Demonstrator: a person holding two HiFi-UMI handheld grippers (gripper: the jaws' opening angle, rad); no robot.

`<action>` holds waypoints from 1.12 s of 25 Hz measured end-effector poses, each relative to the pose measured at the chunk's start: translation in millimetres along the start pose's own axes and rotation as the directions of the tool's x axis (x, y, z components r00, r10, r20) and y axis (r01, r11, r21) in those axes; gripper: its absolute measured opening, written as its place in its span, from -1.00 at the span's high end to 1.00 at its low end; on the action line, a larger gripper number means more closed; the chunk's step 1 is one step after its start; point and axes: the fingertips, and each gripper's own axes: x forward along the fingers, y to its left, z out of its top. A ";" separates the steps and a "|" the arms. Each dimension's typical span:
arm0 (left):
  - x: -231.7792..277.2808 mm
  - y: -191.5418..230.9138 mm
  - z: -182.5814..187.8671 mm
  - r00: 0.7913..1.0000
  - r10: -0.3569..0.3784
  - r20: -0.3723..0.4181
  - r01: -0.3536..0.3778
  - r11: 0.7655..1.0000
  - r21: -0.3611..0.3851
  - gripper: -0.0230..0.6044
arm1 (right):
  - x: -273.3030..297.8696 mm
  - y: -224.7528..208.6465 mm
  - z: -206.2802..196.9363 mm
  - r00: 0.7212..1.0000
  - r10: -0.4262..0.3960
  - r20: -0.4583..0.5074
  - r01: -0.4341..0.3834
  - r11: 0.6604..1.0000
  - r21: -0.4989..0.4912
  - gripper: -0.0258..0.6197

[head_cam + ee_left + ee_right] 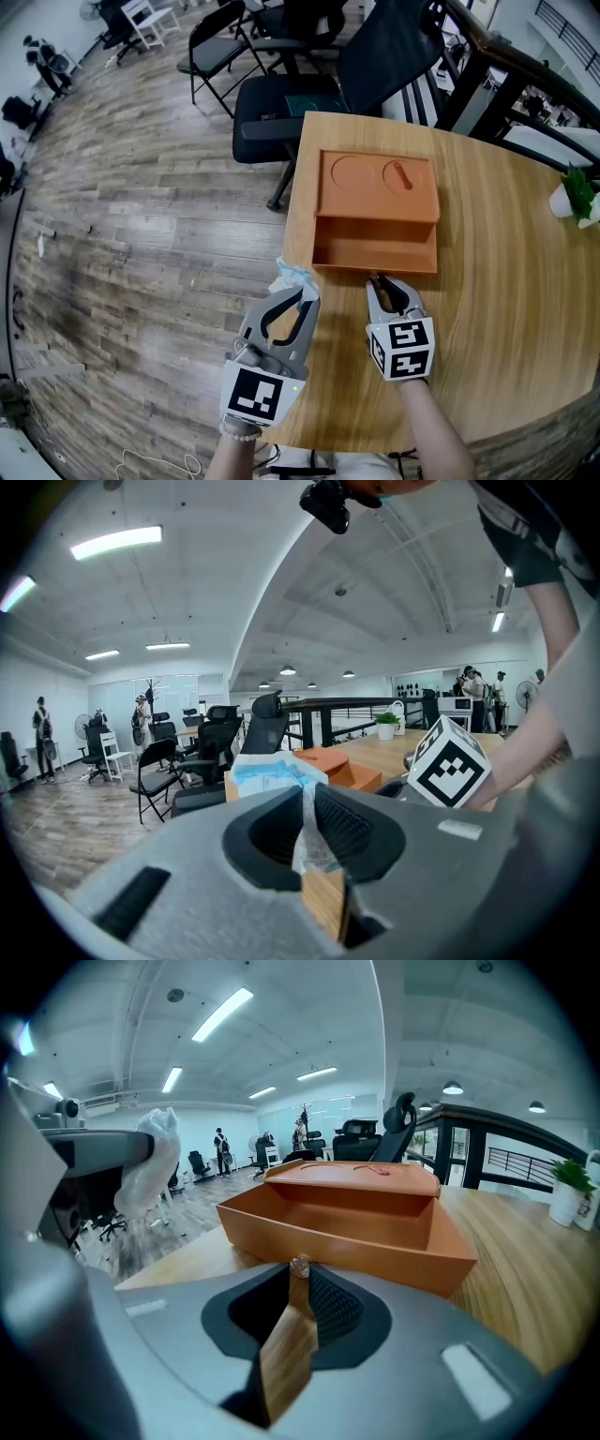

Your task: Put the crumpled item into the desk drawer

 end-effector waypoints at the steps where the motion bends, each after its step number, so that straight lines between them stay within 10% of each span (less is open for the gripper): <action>1: -0.5 -0.1 -0.1 1.000 0.000 0.000 0.000 1.000 0.000 0.78 | -1.1 1.3 -1.4 1.000 0.001 -0.003 -0.001 1.000 -0.001 0.70; 28: -0.3 -15.1 35.4 0.998 -0.053 0.021 0.051 0.996 0.074 0.78 | -88.8 -7.5 16.6 0.993 0.009 0.114 -0.009 1.000 0.003 0.91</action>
